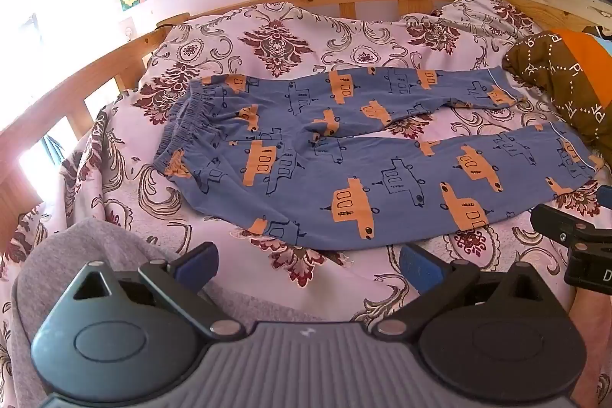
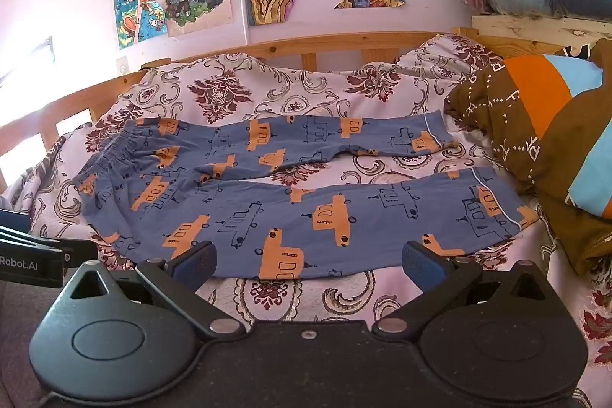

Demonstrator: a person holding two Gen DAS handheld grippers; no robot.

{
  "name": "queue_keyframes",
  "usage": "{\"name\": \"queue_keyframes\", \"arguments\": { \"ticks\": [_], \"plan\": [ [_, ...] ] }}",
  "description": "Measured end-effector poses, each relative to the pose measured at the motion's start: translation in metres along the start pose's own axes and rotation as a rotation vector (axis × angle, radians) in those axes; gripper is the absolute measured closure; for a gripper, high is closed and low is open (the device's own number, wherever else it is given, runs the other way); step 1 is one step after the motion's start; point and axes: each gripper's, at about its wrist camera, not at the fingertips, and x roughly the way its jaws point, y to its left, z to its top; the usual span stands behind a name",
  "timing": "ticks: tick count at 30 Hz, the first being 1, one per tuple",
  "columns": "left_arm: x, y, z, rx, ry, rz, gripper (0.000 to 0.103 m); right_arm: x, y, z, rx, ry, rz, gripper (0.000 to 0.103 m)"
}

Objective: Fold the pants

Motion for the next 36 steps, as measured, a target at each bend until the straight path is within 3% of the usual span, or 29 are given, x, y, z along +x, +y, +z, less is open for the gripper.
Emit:
{"name": "queue_keyframes", "arguments": {
  "ticks": [36],
  "plan": [
    [0.0, -0.0001, -0.0001, 0.002, 0.001, 0.001, 0.0, -0.0004, 0.0001, 0.0003, 0.003, -0.003, -0.008, 0.001]
  ]
}}
